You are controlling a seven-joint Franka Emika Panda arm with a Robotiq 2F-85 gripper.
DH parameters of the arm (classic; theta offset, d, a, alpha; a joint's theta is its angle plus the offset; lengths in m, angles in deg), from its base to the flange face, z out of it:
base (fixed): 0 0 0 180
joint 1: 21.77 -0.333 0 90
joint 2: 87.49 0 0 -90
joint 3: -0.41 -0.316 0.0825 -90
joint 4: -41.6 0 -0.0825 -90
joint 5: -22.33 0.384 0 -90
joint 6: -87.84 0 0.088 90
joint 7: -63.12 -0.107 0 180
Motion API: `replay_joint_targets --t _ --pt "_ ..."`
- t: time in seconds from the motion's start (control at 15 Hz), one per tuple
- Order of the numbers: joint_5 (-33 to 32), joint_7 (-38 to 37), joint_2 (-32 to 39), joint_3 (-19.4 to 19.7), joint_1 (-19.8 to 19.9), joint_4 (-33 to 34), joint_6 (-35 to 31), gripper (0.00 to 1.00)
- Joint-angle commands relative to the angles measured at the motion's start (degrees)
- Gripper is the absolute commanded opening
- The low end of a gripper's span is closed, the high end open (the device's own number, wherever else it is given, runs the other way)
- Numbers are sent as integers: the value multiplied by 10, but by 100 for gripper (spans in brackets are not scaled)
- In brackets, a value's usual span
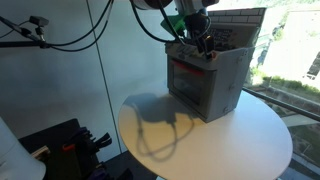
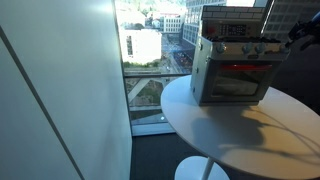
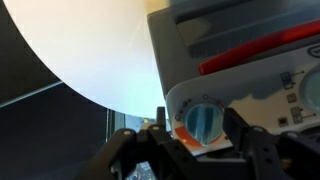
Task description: Turn the knob on the far right to the right
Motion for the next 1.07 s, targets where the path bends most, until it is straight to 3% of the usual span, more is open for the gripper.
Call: replay_joint_targets --t 0.0,0.27,0.33,0.4,0.6,0.73,1.0 --pt "10 15 5 1 0 5 -13 62" --pt "7 15 9 1 1 6 -22 54" --pt "6 14 10 2 0 6 -24 35" --pt "4 14 11 2 0 5 -28 32" --pt "2 13 10 1 -2 4 -36 8" --pt "3 13 9 0 -5 3 -38 2" --pt "7 9 11 1 -4 2 -38 6"
